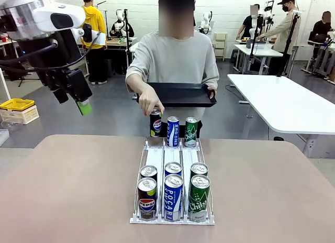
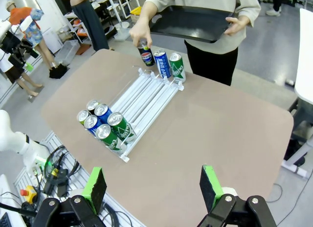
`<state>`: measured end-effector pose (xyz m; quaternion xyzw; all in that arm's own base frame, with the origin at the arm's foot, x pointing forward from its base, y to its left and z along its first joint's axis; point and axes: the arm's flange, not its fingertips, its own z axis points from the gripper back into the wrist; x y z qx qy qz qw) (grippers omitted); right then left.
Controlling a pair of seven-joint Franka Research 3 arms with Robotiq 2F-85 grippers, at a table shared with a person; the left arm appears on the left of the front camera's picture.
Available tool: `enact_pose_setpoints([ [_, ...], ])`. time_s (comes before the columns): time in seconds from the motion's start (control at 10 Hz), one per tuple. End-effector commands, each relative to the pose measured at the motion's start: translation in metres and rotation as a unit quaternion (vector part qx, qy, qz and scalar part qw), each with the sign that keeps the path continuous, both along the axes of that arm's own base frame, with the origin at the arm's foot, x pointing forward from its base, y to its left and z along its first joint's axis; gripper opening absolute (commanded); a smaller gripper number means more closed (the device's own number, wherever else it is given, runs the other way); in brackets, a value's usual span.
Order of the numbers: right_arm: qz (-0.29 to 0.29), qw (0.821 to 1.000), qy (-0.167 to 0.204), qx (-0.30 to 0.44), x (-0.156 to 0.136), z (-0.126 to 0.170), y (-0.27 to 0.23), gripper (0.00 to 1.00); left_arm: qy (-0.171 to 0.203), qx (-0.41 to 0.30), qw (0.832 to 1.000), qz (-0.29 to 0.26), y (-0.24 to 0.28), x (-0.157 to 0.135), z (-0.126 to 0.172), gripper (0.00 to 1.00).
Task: Retrieve and hand over the desired beverage to the person.
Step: Pick up a can of the same type that the person held from the Automatic Can Dispenser.
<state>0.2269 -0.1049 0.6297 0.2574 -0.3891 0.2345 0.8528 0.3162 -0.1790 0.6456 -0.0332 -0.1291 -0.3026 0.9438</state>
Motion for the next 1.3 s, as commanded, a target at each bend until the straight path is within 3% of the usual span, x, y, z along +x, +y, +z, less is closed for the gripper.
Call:
enact_pose_setpoints([
  [0.0, 0.008, 1.000, 0.000, 0.005, 0.001, 0.000, -0.001, 1.00, 0.002, 0.006, 1.000, -0.013, 0.002, 0.000, -0.003, 1.00],
  [0.8, 0.008, 1.000, 0.000, 0.005, 0.001, 0.000, -0.001, 1.00, 0.003, -0.002, 1.000, -0.006, -0.002, 0.000, -0.001, 1.00],
  [1.0, 0.008, 1.000, 0.000, 0.005, 0.001, 0.000, -0.001, 1.00, 0.010, -0.027, 0.990, 0.135, -0.061, -0.022, -0.026, 1.00],
  [1.2, 0.008, 1.000, 0.000, 0.005, 0.001, 0.000, -0.001, 1.00, 0.050, -0.046, 0.961, 0.270, -0.094, -0.021, -0.065, 1.00],
])
